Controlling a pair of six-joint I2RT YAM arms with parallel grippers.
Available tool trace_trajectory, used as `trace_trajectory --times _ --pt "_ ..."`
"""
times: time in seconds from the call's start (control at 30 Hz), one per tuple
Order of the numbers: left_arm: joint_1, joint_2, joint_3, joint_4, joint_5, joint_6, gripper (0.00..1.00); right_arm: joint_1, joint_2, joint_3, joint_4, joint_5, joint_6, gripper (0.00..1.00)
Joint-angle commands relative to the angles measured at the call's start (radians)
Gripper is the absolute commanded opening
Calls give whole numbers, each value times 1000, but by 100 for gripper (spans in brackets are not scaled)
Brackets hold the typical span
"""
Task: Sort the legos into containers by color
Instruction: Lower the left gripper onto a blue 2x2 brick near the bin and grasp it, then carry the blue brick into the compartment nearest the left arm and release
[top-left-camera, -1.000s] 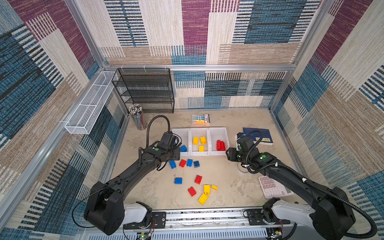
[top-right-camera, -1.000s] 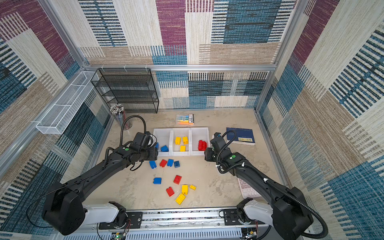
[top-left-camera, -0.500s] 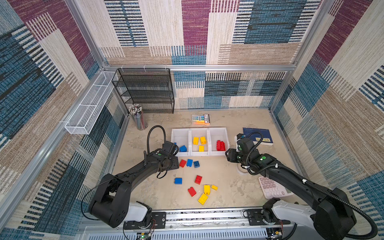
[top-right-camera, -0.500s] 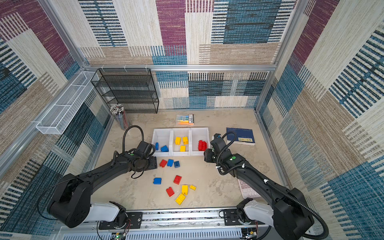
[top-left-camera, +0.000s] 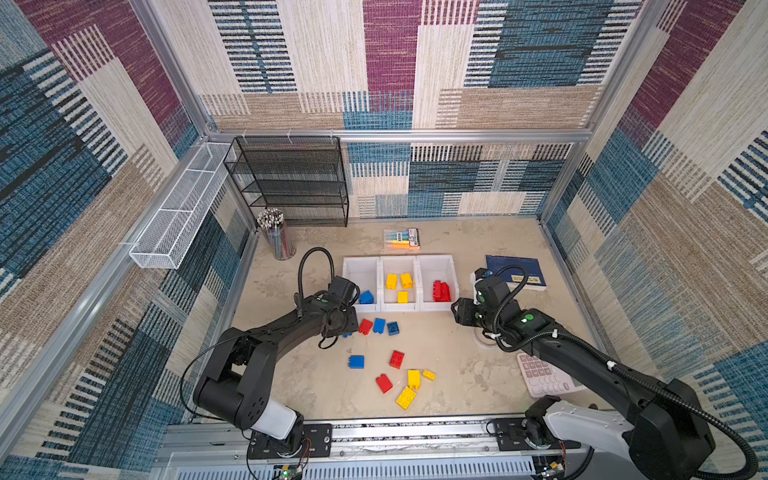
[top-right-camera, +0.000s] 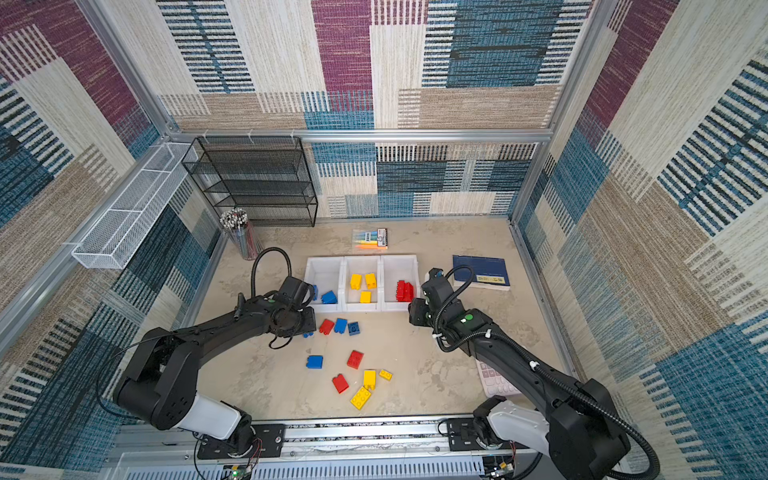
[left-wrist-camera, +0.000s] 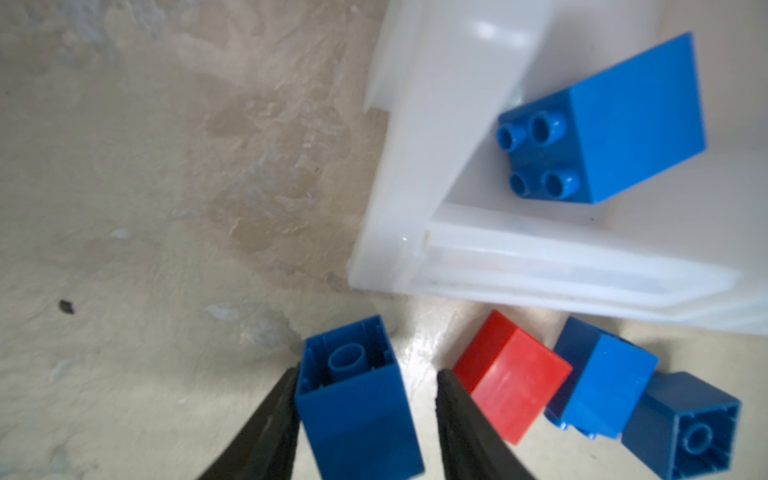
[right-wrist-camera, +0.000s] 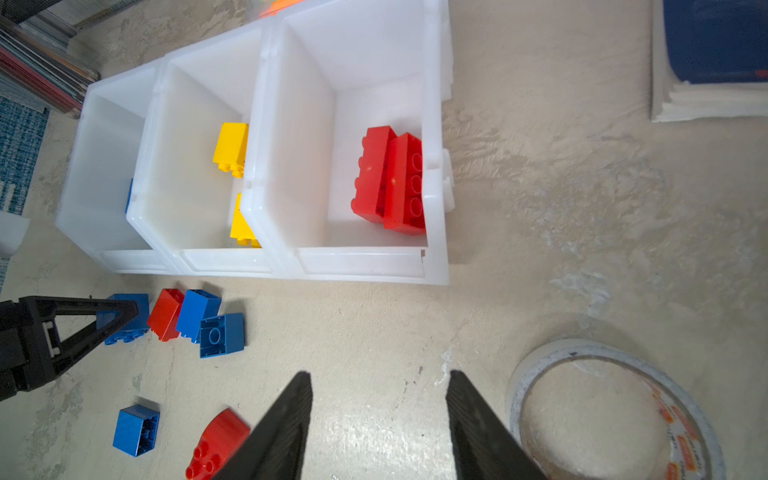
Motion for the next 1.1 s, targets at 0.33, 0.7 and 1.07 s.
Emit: trace_trajectory --times 0.33,0.7,1.07 --pt "2 -99 -48 14 -6 4 32 3 -2 -1 13 7 16 55" --pt "1 -169 85 -17 26 74 32 3 7 5 15 4 16 54" --pt "34 125 436 -56 43 255 32 3 -10 18 -8 16 27 54"
